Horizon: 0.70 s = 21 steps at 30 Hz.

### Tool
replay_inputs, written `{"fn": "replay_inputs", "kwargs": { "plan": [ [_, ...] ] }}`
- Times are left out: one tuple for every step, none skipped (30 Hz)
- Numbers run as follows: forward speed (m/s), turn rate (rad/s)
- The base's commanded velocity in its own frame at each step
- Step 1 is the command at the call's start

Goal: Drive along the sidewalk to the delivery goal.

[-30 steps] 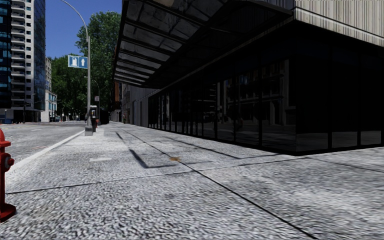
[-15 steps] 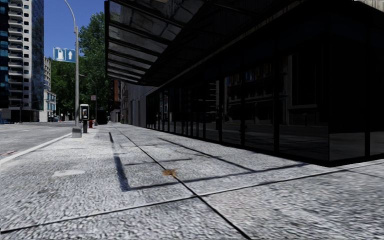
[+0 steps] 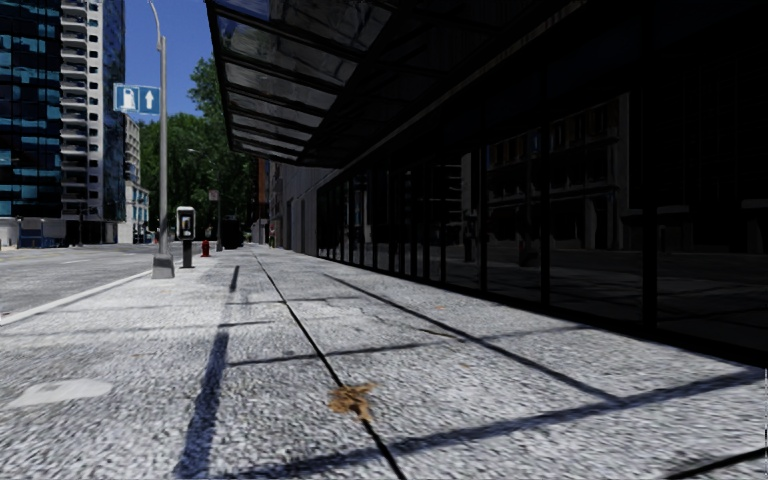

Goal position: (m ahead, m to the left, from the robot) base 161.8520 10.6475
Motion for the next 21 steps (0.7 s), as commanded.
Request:
{"fn": "replay_inputs", "kwargs": {
  "plan": [
    [2.00,0.38],
    [2.00,0.38],
    [2.00,0.38],
    [2.00,0.38],
    [2.00,0.38],
    [2.00,0.38],
    [2.00,0.38],
    [2.00,0.38],
    [2.00,0.38],
    [2.00,0.38],
    [2.00,0.38],
    [2.00,0.38],
    [2.00,0.38],
    [2.00,0.38],
    [2.00,0.38],
    [2.00,0.38],
    [2.00,0.38],
    [2.00,0.38],
    [2.00,0.38],
    [2.00,0.38],
    [2.00,0.38]
  ]
}}
